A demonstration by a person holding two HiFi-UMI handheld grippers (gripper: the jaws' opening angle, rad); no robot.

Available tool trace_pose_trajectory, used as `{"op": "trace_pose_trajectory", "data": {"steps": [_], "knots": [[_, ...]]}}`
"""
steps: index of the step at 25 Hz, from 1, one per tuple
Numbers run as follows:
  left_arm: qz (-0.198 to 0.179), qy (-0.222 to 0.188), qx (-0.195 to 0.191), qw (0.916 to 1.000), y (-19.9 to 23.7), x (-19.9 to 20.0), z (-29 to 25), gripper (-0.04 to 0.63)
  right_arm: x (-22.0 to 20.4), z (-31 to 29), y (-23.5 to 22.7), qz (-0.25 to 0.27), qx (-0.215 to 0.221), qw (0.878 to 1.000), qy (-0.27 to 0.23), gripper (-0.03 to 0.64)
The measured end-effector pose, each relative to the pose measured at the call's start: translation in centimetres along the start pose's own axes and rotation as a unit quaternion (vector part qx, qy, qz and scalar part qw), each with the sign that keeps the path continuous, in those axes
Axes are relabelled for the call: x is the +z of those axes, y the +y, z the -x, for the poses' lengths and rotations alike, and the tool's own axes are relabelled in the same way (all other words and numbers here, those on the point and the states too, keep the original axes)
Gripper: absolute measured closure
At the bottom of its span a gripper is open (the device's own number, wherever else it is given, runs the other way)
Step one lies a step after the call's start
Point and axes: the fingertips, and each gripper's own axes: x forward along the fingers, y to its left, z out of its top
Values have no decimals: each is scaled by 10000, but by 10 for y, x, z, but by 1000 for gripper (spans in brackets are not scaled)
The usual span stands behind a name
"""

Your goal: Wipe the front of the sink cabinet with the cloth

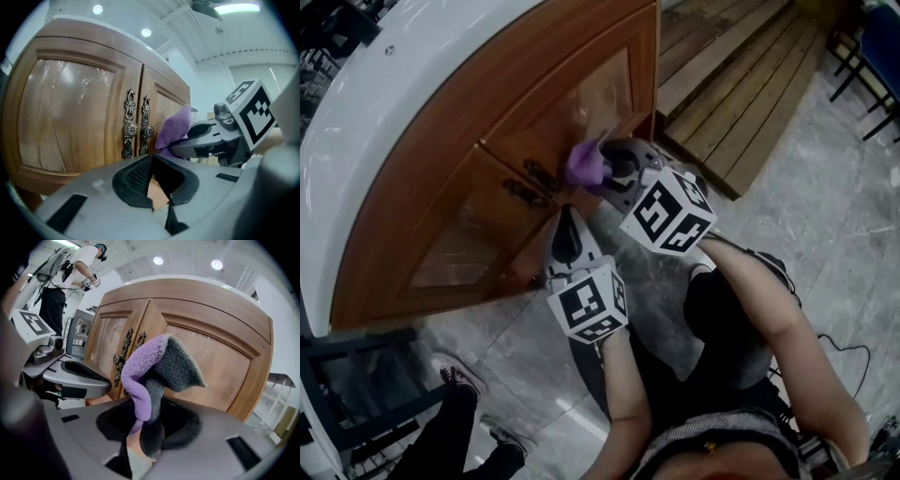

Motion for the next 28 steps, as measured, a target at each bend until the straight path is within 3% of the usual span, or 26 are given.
{"op": "trace_pose_trajectory", "data": {"steps": [21,28], "knots": [[50,2,114,9999,20,-4,12,589,25,-1,38,274,381,9987,-176,433],[275,-88,186,9994,19,-9,12,589,26,-1,42,225,497,9983,-194,433]]}}
